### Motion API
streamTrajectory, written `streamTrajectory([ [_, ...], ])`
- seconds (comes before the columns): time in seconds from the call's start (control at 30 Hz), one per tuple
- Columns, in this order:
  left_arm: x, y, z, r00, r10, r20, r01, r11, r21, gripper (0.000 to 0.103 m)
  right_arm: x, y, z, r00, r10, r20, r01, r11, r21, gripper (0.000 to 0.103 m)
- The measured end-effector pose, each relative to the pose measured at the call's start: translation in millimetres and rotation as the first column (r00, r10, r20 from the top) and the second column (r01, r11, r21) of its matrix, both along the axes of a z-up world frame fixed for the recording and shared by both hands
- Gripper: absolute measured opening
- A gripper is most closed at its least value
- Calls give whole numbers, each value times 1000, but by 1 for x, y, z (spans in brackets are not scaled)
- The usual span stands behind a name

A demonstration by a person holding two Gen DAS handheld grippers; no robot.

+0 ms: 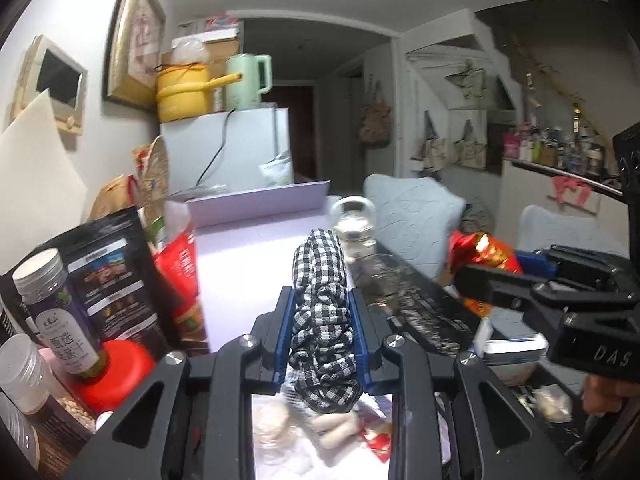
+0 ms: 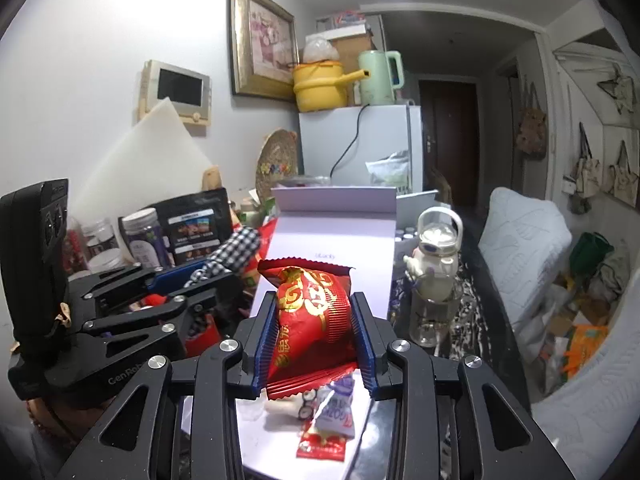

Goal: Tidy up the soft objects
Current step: 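Carry the scrunchie and red packet toward the lavender box with both grippers, then lower the scrunchie and red packet into the box and open both grippers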

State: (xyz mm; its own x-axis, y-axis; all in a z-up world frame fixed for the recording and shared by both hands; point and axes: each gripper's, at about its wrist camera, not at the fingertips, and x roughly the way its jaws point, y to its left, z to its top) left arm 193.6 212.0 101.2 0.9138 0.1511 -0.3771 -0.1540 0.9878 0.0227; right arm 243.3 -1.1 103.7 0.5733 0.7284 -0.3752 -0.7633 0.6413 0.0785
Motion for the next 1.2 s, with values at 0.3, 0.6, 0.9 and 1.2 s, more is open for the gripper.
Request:
streamTrajectory([
  [0.3, 23, 31, -22, 994, 76, -74, -79, 996, -40, 26, 26, 25, -7, 999, 20, -27, -20, 1000, -10, 35],
  [0.6, 46, 38, -45, 983, 105, -148, -111, 993, -28, 26, 45, 39, -34, 994, 14, -108, -22, 997, -78, 35],
  [0.9, 66, 49, -73, 963, 122, -241, -137, 989, -48, 26, 66, 54, -65, 981, -12, -195, -16, 990, -144, 35],
  [1.2, 80, 55, -95, 938, 138, -317, -160, 986, -44, 26, 83, 67, -94, 969, -70, -236, 19, 977, -213, 35],
])
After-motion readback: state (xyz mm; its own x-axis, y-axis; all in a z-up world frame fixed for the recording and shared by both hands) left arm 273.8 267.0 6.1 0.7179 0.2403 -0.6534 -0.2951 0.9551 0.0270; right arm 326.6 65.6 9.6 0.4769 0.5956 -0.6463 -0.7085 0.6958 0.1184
